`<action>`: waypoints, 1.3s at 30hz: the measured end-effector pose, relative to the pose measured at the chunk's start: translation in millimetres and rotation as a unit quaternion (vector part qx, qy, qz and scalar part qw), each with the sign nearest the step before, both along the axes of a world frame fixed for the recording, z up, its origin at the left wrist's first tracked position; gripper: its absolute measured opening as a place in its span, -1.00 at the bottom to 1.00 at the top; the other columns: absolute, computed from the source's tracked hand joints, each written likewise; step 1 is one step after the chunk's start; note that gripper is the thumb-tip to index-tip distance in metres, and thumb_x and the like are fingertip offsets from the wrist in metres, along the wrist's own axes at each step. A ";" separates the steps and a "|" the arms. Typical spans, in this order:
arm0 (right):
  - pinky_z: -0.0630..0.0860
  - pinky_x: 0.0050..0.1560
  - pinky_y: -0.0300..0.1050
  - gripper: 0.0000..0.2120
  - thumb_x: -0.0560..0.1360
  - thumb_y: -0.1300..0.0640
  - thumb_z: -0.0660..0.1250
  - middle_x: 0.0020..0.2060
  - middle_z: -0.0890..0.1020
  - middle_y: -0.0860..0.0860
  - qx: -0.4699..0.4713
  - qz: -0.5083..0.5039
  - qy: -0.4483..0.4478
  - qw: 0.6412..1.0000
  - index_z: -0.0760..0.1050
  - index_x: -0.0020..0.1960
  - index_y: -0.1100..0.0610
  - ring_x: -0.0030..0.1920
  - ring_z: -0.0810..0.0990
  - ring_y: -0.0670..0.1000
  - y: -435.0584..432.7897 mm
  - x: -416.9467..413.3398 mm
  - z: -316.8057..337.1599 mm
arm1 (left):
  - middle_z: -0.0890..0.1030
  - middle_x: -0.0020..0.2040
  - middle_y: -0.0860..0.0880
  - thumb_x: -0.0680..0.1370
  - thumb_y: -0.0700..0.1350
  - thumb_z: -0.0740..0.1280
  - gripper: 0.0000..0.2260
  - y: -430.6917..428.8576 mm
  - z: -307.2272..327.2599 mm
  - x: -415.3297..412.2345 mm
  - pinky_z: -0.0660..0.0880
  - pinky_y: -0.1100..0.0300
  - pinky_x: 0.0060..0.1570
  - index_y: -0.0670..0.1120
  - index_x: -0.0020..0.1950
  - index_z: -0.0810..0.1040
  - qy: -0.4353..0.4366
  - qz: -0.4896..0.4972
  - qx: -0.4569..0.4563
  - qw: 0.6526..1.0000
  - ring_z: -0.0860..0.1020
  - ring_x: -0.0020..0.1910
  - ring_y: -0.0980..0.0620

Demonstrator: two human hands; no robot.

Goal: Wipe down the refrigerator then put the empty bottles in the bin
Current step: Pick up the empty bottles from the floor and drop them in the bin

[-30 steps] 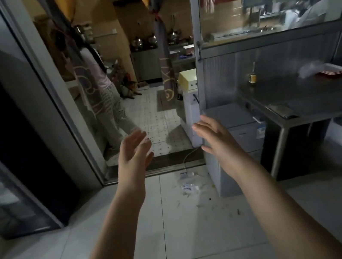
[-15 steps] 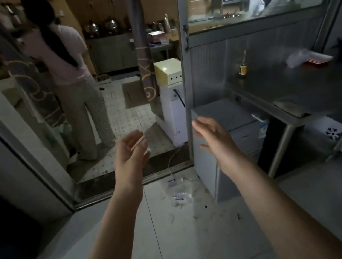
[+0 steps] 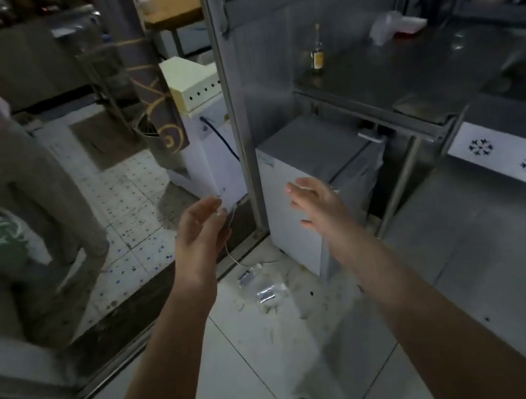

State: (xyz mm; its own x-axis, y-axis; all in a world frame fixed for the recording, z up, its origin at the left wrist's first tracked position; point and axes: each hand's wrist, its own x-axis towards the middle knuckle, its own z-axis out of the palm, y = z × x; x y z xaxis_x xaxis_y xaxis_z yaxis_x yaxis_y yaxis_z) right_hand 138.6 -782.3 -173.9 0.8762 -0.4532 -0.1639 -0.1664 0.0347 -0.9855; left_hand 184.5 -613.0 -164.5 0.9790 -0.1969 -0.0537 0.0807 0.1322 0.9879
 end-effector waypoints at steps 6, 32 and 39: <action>0.41 0.24 -0.06 -0.52 0.52 -0.10 0.26 0.24 0.45 -0.03 0.027 -0.042 0.032 0.998 0.30 0.37 0.05 0.25 0.43 -0.05 2.0 77.1 -42.8 | 0.60 0.04 0.04 0.53 -0.22 0.29 -0.82 -9.1 -33.6 99.4 0.49 0.14 0.12 -0.02 0.08 0.52 0.028 -0.071 0.013 0.997 0.58 0.06 0.11; 0.42 0.05 -0.10 -0.50 0.42 -0.01 0.43 0.17 0.53 0.01 0.206 -0.364 0.218 0.882 0.38 0.29 0.10 0.14 0.51 -0.02 21.4 305.5 -275.6 | 0.57 0.13 -0.10 0.54 -0.26 0.27 -0.79 -68.5 -269.4 407.1 0.47 0.24 -0.05 -0.11 0.16 0.50 0.214 -0.358 0.166 0.894 0.55 0.07 0.00; 0.47 0.14 -0.06 -0.61 0.41 -0.03 0.44 0.02 0.54 -0.05 0.224 -0.386 0.272 0.852 0.45 0.15 0.08 0.03 0.52 -0.08 27.3 334.8 -409.2 | 0.61 0.07 -0.03 0.53 -0.23 0.29 -0.82 -70.1 -406.6 439.4 0.48 0.13 0.08 -0.04 0.09 0.54 0.233 -0.375 0.188 0.877 0.56 0.10 -0.01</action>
State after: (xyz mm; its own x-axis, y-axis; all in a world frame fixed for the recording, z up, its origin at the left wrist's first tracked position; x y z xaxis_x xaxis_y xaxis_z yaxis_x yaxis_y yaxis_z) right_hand 473.4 -754.9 -583.1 0.0837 -0.6449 -0.7597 -0.3518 0.6941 -0.6280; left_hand 623.9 -683.1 -571.1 0.4354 -0.6589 -0.6135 0.4127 -0.4596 0.7864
